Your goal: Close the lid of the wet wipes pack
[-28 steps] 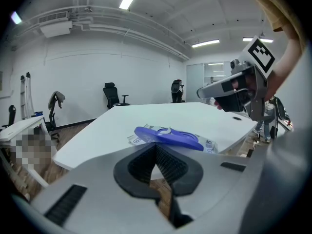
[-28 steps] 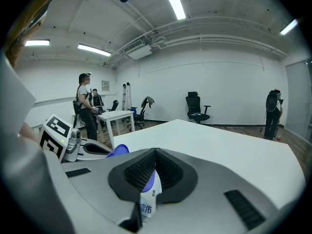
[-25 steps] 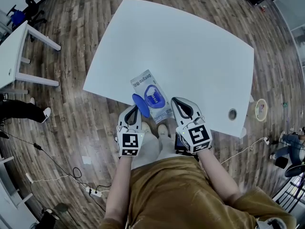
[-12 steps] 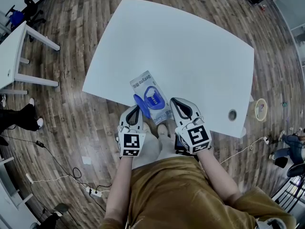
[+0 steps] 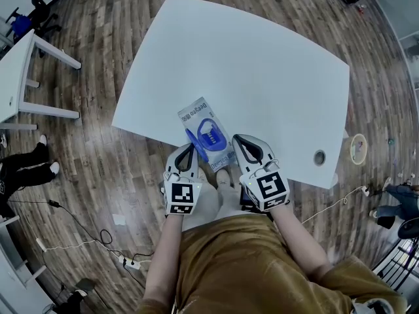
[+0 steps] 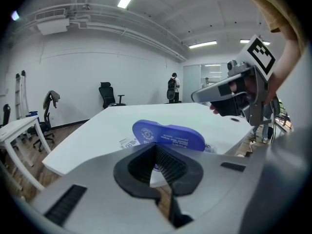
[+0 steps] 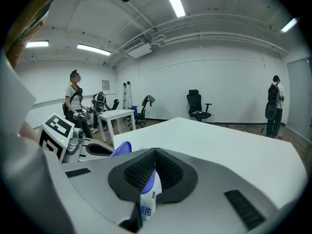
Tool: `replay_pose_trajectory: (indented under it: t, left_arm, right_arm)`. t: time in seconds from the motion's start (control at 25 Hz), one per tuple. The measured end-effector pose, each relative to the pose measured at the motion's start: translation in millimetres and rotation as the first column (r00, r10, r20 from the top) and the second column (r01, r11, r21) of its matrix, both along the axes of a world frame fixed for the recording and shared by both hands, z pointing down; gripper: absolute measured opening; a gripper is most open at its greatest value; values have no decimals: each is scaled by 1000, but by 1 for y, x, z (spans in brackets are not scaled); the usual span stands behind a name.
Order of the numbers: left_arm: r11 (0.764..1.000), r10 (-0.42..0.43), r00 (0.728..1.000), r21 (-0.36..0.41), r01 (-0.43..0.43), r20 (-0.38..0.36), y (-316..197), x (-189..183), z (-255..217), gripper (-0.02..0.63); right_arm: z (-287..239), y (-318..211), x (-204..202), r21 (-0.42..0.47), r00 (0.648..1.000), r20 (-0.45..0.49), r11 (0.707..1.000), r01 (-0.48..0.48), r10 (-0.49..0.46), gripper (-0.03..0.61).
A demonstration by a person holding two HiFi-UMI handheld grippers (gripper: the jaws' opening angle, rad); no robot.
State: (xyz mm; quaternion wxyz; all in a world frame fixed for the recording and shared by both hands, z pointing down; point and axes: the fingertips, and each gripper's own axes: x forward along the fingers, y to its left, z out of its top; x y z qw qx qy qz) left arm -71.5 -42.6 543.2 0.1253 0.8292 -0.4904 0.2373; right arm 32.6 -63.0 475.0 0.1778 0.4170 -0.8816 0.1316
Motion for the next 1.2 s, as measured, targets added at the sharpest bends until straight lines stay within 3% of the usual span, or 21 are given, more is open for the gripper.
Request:
replay_pose_trajectory:
  t: [1.2]
  left_arm:
    - [1000, 23, 1000, -19, -23, -21, -9, 11, 7, -3]
  right_arm:
    - [9, -9, -4, -23, 1000, 2, 1000, 8, -8, 6]
